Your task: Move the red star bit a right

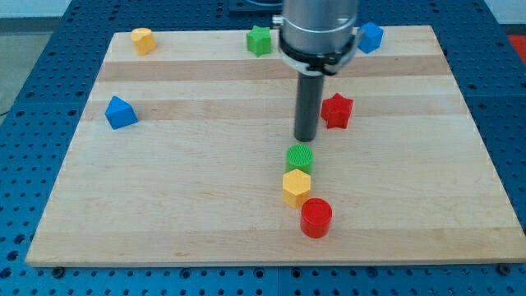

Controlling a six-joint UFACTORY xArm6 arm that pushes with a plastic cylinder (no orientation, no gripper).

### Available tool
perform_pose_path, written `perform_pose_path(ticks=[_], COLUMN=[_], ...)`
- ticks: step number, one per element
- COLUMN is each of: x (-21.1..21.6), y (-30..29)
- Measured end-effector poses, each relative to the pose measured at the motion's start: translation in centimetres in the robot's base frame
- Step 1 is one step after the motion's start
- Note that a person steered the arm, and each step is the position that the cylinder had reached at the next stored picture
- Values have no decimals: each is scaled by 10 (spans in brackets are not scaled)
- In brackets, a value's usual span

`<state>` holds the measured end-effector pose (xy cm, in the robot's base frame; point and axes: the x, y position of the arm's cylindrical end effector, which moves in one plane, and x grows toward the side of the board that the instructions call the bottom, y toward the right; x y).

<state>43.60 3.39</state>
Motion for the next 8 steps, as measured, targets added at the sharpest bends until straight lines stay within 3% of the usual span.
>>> perform_pose_path(ticks=[2, 3, 4, 5, 6, 8], x=[-41, -46, -46, -39, 3, -4], y=[6, 58, 73, 30, 19, 112])
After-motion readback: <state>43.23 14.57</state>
